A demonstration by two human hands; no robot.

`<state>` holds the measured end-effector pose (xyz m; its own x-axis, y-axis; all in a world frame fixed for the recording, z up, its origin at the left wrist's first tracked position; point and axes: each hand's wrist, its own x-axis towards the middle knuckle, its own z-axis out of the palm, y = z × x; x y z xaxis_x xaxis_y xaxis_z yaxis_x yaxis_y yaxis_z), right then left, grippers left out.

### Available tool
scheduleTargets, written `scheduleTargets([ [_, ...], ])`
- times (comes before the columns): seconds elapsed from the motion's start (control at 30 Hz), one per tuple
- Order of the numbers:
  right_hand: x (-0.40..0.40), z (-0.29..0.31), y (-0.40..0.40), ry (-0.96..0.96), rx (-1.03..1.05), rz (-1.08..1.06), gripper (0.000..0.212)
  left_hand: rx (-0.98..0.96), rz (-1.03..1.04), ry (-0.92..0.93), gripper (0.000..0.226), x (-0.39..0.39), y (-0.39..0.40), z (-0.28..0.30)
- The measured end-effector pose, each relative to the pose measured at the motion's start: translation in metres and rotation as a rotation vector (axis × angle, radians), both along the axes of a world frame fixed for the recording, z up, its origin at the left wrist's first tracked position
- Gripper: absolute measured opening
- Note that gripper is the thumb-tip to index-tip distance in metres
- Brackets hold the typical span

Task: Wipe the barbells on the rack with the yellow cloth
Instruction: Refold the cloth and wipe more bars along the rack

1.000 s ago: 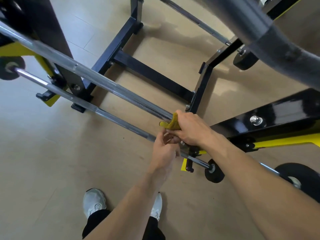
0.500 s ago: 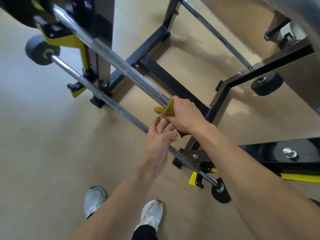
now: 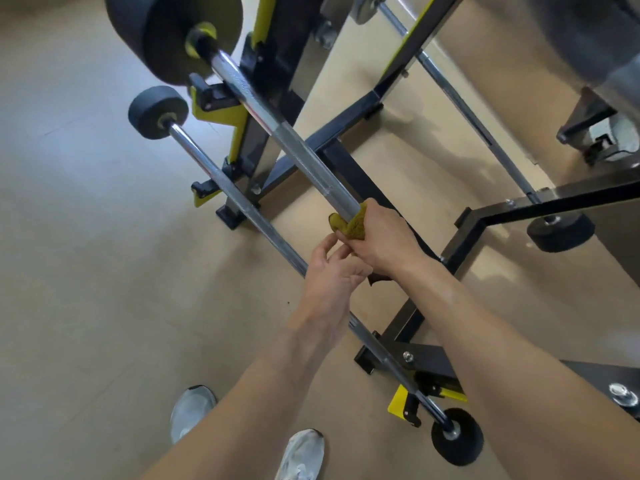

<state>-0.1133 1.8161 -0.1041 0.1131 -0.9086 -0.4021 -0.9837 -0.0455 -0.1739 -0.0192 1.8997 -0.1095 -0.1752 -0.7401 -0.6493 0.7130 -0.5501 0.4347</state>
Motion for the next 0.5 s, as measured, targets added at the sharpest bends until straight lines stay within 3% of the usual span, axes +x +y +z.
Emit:
scheduleTargets([
  [0.33, 0.077, -0.005, -0.057, -0.011, -0.093, 0.113, 0.049, -0.021, 0.226, -0.029, 0.072, 0.059, -0.057, -0.014],
  [0.5, 0.113, 0.000, -0.072, -0.198, -0.165, 0.090, 0.041, -0.119, 0.336, -0.085, 0.063, 0.087, -0.080, -0.006],
])
